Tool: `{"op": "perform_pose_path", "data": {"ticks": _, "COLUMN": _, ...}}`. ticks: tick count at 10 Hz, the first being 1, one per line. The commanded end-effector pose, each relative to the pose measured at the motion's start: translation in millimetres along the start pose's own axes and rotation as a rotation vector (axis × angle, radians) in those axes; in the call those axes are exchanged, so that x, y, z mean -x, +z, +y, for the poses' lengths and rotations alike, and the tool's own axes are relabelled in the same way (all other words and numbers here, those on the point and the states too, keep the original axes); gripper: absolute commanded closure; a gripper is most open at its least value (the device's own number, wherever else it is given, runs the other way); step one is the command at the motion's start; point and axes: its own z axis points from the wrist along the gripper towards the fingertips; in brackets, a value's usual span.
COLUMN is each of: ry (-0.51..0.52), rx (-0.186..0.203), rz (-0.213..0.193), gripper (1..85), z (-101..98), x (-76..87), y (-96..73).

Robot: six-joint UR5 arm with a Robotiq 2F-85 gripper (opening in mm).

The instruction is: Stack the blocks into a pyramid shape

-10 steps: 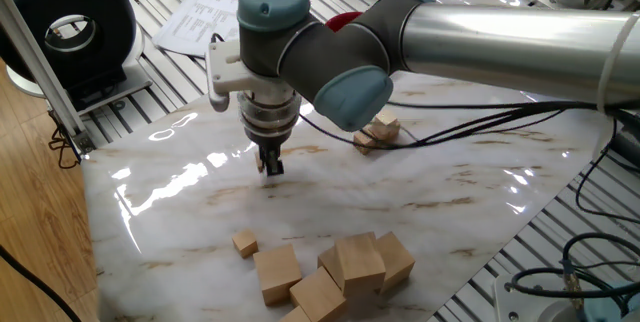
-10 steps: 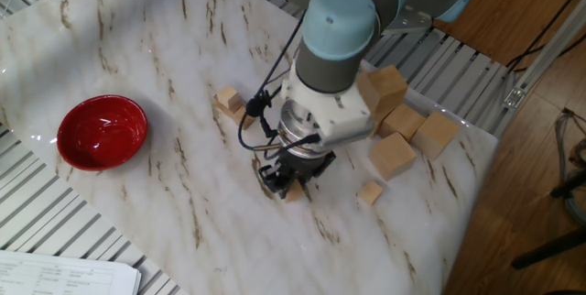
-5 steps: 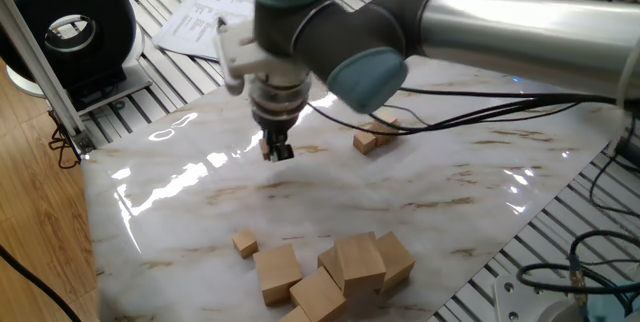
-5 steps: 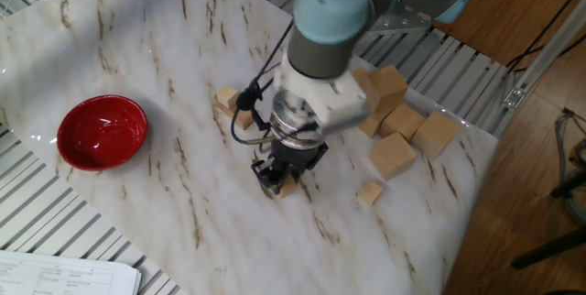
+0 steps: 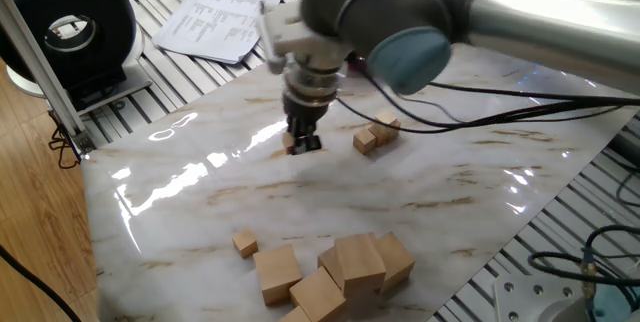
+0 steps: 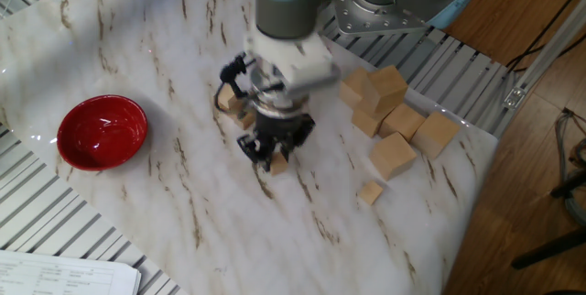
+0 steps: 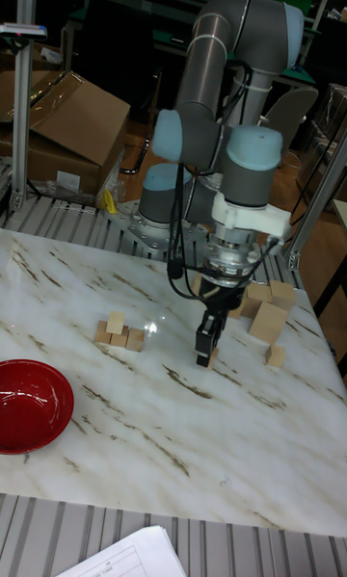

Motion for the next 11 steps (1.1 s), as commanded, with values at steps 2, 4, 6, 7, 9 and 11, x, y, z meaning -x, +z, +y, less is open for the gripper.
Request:
{"op": "perform_pose_path", "data": {"ticks": 2, "ry": -0.020, "rx": 0.004, "rz": -0.045, "gripper": 84.7, "z": -1.4, "x": -10.9, "y": -8.5}}
{"op": "perform_pose_path", "data": {"ticks": 4, "ry": -0.053, "rx": -0.003, "rz": -0.055, "gripper": 84.7, "z": -2.9, "x": -8.3, "y": -8.7}}
{"op": "perform_pose_path", "data": {"ticks": 6, "ry": -0.038, "rx": -0.017, "rz": -0.047, "gripper": 84.7, "z": -6.6, "x": -10.1, "y": -8.6}}
{"op": "perform_pose_path", "data": {"ticks": 7, "ry": 0.005, "rx": -0.020, "rz": -0.038, "gripper": 84.7, "z": -7.7, "x": -12.5, "y": -8.5}}
{"op": "perform_pose_path", "data": {"ticks": 9, "ry": 0.142, "rx": -0.017, "rz": -0.069, "gripper": 84.7, "z": -8.1, "x": -4.9, "y": -8.9}}
{"op": "perform_pose_path", "data": {"ticks": 11, "ry": 0.224, "rx": -0.020, "rz": -0.123, "gripper": 84.7, "z": -11.0, "x": 8.4, "y": -10.3}}
